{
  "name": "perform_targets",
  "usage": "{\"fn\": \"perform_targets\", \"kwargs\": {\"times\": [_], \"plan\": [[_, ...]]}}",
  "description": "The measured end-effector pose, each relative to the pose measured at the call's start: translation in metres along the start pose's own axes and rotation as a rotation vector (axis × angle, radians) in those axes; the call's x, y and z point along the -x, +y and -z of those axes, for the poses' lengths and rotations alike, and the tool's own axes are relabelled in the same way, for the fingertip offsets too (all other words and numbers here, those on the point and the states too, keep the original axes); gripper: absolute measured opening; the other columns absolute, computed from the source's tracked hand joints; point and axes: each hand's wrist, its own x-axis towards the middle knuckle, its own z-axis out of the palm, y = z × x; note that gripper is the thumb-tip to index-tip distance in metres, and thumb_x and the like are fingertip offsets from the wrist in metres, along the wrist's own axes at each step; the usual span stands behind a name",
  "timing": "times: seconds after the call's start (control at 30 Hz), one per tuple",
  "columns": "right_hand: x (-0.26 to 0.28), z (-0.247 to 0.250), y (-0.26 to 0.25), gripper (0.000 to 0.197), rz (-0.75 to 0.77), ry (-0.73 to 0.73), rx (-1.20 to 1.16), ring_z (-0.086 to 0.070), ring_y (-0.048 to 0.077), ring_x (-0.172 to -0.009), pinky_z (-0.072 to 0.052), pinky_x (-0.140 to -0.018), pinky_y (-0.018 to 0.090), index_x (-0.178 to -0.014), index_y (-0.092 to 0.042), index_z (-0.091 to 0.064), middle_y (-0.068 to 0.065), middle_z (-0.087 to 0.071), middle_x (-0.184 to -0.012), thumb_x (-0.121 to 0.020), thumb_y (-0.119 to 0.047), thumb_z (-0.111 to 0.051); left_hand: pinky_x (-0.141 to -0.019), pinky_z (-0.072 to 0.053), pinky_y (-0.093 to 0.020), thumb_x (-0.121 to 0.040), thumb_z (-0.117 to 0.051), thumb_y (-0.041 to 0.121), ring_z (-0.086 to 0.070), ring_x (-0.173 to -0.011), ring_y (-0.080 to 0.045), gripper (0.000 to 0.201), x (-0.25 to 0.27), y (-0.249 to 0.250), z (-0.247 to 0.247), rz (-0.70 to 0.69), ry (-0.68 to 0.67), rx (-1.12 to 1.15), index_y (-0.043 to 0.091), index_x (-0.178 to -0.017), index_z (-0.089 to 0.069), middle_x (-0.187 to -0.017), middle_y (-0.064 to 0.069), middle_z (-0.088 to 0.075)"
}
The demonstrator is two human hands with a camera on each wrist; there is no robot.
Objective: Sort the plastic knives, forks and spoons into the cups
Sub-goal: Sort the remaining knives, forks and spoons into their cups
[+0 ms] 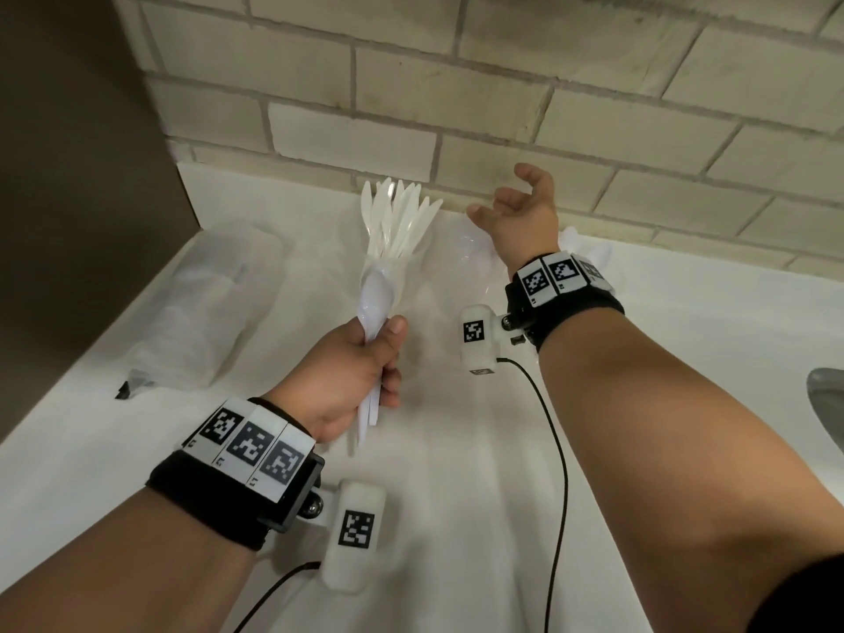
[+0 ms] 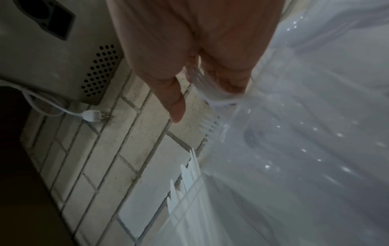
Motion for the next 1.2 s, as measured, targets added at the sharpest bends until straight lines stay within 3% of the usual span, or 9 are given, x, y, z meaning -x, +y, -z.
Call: {"fn": "perform_targets", "kwargs": {"times": [0.13,0.27,0.4,0.5,0.63,0.7,0.83,1.07,1.2], "plan": [[0.004,0.008,-0.011,0.035,0.084,0.053,0.095,-0.056,0.013,-0.111,-0.046,-0.098,0.023,-0.124,-0.01,-0.053,0.005,-0.06,-0.122,-0.09,-0.007,-0.061,-0.048,-0.051,-0.025,-0.085,-0.066,0.029,-0.048,-0.049,-0.012,0.026,0.0,0.0,-0.006,-0.025,-0.004,-0.045,0.012,-0.075,-0.048,-0.059,0.001,-0.042],[0.019,0.021,-0.028,0.024,0.137,0.143,0.107,-0.055,0.012,-0.116,-0.043,-0.098,0.022,-0.111,-0.015,-0.061,-0.001,-0.062,-0.118,-0.092,-0.005,-0.052,-0.052,-0.052,-0.027,-0.077,-0.078,0.019,-0.045,-0.048,-0.013,0.04,-0.007,0.001,-0.008,-0.052,0.036,-0.146,0.014,-0.06,-0.042,-0.051,0.001,-0.039],[0.072,0.027,-0.049,0.008,0.019,-0.156,0.032,-0.062,0.014,-0.088,-0.054,-0.079,0.03,-0.1,-0.02,-0.061,-0.006,-0.064,-0.096,-0.091,-0.02,-0.06,-0.053,-0.051,-0.026,-0.07,-0.083,0.021,-0.043,-0.045,-0.009,0.044,-0.01,0.002,-0.01,-0.072,0.056,-0.248,0.019,-0.062,-0.04,-0.053,0.006,-0.037],[0.112,0.027,-0.056,0.053,-0.094,-0.481,0.264,-0.068,0.015,-0.07,-0.049,-0.052,0.027,-0.127,-0.028,-0.045,-0.006,-0.059,-0.111,-0.084,-0.053,-0.062,-0.044,-0.042,-0.023,-0.069,-0.084,0.025,-0.04,-0.045,-0.009,0.042,-0.01,0.0,-0.015,-0.103,0.084,-0.353,0.018,-0.066,-0.042,-0.055,0.005,-0.039],[0.138,0.023,-0.054,0.068,-0.111,-0.586,0.312,-0.063,0.011,-0.049,-0.044,-0.043,0.02,-0.137,-0.029,-0.034,0.003,-0.065,-0.094,-0.081,-0.052,-0.065,-0.054,-0.037,-0.014,-0.077,-0.074,0.029,-0.049,-0.06,-0.009,0.02,-0.006,-0.001,-0.024,-0.266,0.019,-0.738,0.016,-0.087,-0.062,-0.068,-0.002,-0.051],[0.143,0.02,-0.051,0.049,-0.107,-0.566,0.357,-0.055,0.005,-0.038,-0.04,-0.039,0.016,-0.126,-0.023,-0.042,0.002,-0.064,-0.073,-0.087,-0.046,-0.062,-0.05,-0.033,-0.012,-0.085,-0.065,0.026,-0.049,-0.06,-0.005,0.007,-0.002,0.001,-0.03,-0.335,0.0,-0.965,0.026,-0.085,-0.058,-0.067,0.01,-0.049],[0.144,0.015,-0.045,0.012,-0.065,-0.474,0.392,-0.057,0.009,-0.053,-0.042,-0.05,0.02,-0.107,-0.019,-0.051,0.001,-0.059,-0.078,-0.095,-0.018,-0.05,-0.052,-0.037,-0.017,-0.087,-0.063,0.027,-0.055,-0.066,-0.007,0.027,0.003,0.0,-0.036,-0.287,-0.03,-0.989,0.016,-0.105,-0.046,-0.075,0.007,-0.055],[0.136,0.025,-0.053,0.022,-0.019,-0.352,0.359,-0.055,0.013,-0.05,-0.043,-0.047,0.023,-0.104,-0.018,-0.047,0.004,-0.058,-0.077,-0.094,-0.003,-0.034,-0.055,-0.034,-0.021,-0.092,-0.057,0.035,-0.051,-0.065,-0.004,0.027,0.012,0.009,-0.027,-0.277,-0.114,-0.889,0.013,-0.105,-0.048,-0.078,0.01,-0.053],[0.104,0.049,-0.067,0.025,0.109,-0.088,0.353,-0.052,0.015,-0.056,-0.042,-0.051,0.024,-0.104,-0.017,-0.047,0.005,-0.056,-0.079,-0.092,0.0,-0.035,-0.065,-0.042,-0.022,-0.088,-0.06,0.041,-0.056,-0.072,-0.008,0.039,0.019,0.011,-0.018,-0.249,-0.104,-0.818,0.02,-0.118,-0.045,-0.093,0.007,-0.059]]}}
